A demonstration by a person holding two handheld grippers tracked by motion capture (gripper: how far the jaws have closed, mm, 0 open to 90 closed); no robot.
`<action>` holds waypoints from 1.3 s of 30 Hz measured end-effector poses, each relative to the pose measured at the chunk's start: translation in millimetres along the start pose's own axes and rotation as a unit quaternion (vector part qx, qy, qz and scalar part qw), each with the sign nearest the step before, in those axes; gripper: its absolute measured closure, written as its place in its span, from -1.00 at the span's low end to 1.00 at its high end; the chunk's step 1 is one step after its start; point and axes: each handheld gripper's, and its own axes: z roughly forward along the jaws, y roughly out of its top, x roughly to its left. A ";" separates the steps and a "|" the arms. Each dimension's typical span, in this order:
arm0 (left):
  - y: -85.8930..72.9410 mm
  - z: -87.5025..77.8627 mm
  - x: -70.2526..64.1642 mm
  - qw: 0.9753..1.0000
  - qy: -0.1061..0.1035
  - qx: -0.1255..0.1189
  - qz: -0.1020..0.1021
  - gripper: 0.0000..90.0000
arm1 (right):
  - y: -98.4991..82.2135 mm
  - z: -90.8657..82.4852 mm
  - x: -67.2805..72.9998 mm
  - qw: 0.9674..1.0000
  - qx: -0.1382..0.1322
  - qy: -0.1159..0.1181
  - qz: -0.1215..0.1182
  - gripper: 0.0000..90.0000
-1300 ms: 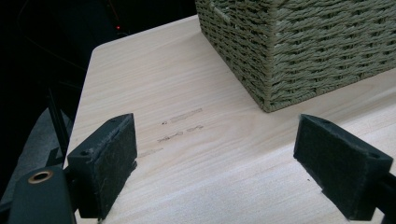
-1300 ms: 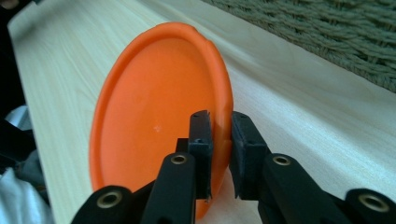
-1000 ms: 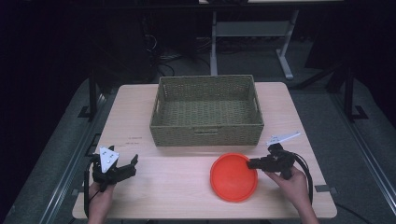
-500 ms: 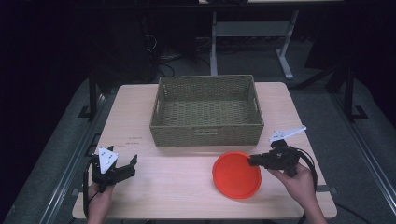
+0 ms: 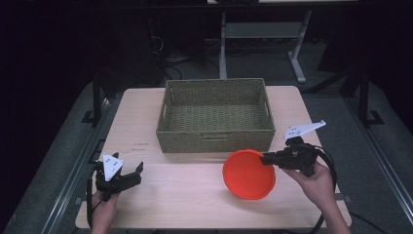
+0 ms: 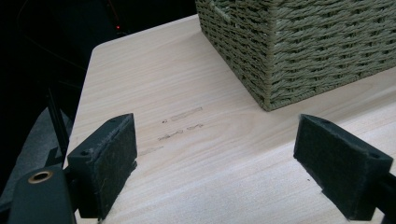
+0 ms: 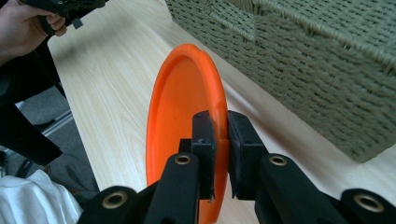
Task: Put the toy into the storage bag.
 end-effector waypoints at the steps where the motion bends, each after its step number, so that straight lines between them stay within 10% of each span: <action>1: 0.0 -0.4 0.2 1.000 0.001 -0.001 0.000 -0.71 | 2.4 -0.8 0.5 1.000 0.002 -0.002 -0.001 0.82; 39: 0.2 -1.7 0.5 1.000 0.000 -0.009 0.004 -0.71 | 89.1 -28.9 20.3 0.998 0.021 -0.018 -0.054 0.82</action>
